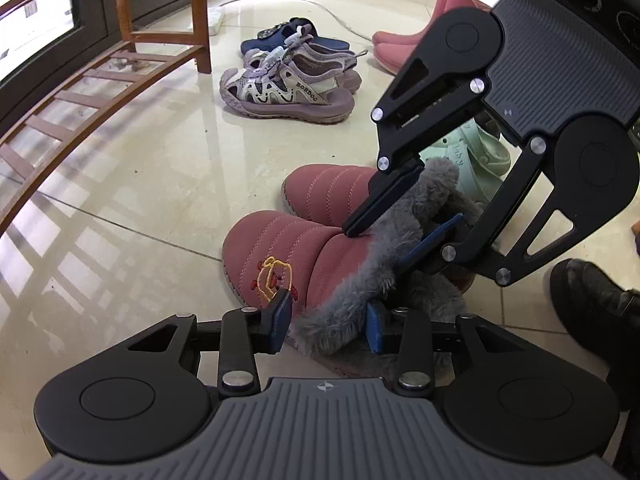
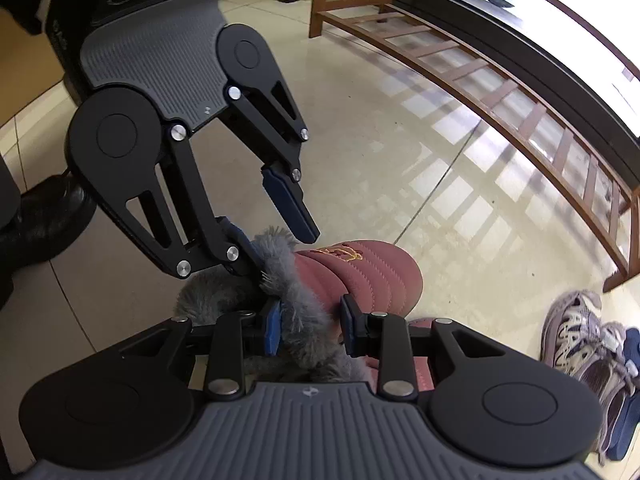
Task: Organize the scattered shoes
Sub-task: 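Grasp the grey fur collars of the pink slippers with both grippers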
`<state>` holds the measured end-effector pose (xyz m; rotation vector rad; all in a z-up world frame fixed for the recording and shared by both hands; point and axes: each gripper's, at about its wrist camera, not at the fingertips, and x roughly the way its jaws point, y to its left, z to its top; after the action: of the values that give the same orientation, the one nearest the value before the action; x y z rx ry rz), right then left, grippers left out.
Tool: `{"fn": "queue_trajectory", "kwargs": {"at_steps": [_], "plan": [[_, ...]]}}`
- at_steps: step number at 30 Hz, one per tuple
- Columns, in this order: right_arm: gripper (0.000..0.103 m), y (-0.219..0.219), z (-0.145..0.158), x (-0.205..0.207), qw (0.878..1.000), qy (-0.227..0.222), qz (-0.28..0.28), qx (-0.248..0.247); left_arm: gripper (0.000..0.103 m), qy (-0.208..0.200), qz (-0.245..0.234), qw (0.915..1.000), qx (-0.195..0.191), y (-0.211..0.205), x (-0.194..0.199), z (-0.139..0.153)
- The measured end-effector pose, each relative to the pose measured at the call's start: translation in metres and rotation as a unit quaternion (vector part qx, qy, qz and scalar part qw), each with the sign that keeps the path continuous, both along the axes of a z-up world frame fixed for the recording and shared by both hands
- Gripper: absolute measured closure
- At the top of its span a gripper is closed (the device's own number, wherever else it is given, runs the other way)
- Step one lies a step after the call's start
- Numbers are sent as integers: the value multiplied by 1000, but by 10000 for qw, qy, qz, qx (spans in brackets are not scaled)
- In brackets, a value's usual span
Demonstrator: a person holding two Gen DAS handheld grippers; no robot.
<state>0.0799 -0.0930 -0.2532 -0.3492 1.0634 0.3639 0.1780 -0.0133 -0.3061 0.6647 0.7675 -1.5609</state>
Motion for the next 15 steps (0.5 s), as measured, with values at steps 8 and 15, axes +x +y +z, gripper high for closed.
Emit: {"fn": "queue_trajectory", "kwargs": {"at_steps": [8,15], "plan": [[73,3,-6,-4,9988,-222,342,-259,71,143,-12,9999,33,-2,7,0],[74,11,-8,-3,9959,-388,662,-473,73,105,89,9999,23,-1,4,1]]}}
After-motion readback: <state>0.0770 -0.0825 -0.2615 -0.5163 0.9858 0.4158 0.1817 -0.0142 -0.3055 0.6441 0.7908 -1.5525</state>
